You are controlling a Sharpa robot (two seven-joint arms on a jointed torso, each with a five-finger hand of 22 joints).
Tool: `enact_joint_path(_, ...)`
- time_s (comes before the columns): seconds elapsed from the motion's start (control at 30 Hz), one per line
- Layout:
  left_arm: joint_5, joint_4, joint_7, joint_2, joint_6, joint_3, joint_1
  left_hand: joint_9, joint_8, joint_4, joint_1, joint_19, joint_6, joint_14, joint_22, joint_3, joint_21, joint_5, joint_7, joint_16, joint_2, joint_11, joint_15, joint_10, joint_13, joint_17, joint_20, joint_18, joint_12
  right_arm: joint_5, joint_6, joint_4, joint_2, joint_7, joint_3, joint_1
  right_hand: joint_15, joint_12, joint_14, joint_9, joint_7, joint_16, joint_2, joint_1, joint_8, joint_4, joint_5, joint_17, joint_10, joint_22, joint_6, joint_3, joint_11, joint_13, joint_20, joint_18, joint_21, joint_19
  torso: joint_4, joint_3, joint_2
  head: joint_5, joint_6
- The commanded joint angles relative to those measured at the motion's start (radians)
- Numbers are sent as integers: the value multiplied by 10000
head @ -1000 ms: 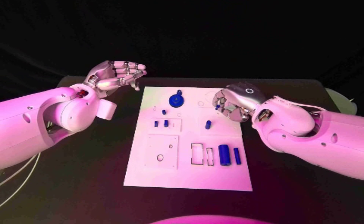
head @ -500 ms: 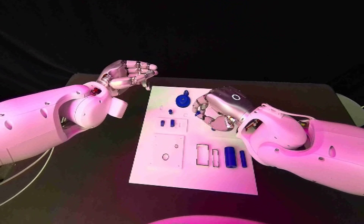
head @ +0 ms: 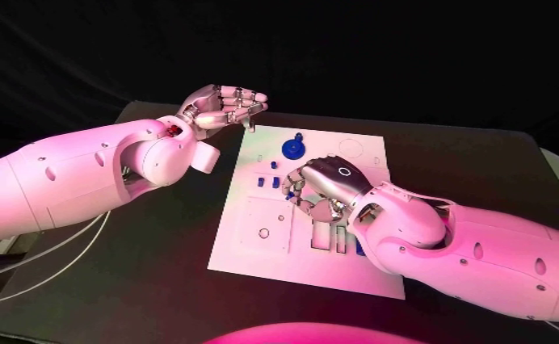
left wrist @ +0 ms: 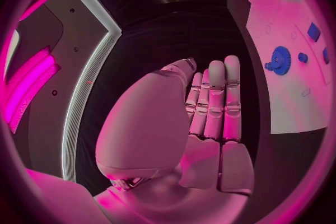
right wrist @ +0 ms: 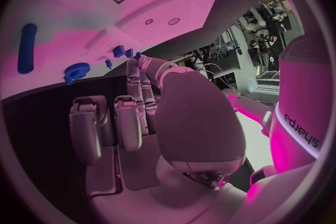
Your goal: Assemble the parts on the task board
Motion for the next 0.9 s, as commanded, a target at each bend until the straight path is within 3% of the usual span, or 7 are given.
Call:
enact_joint_path(0.03,62,43,48,46,-44,4,4,-10,-38,-11,-23,-2,-82,-55,16,64,16,57,4,-62,-73,6,22,-96,-9,-13,8,57,20,69,242,-95,86,218,-7,-83,-94,-66,579,13,20,-33,23,-86,6,-71,38,445,-26,2388,12,14,-61,-14,-56,-186,55,786,11,5,-3,71,-76)
enact_joint_path(0.4,63,42,27,97,-38,3,5,-10,-38,-11,-23,-2,-82,-55,16,64,16,57,4,-62,-73,6,22,-96,-9,-13,8,57,20,167,417,-371,358,297,-53,-362,-90,-80,578,18,26,-35,26,-111,3,-73,46,440,-28,2385,-2,13,-54,-16,-56,-185,49,783,-8,23,-3,173,-153)
enact_joint_path(0.7,63,25,1,129,-20,2,5,-11,-37,-6,-47,-7,-87,-57,16,70,14,55,4,-63,-75,8,27,-102,-9,-18,14,56,28,183,542,-512,445,325,-69,-429,-88,-88,579,21,28,-35,30,-129,1,-73,49,442,-29,2383,-10,12,-51,-17,-55,-183,44,780,2,8,-1,184,-185)
enact_joint_path(0.9,63,3,-16,155,3,2,5,-11,-37,-6,-47,-7,-87,-57,16,70,14,55,4,-63,-75,8,27,-102,-9,-18,14,56,28,207,597,-536,479,364,-77,-461,-88,-88,579,21,28,-35,30,-129,1,-73,49,442,-29,2383,-10,12,-51,-17,-55,-183,44,780,3,19,5,190,-219)
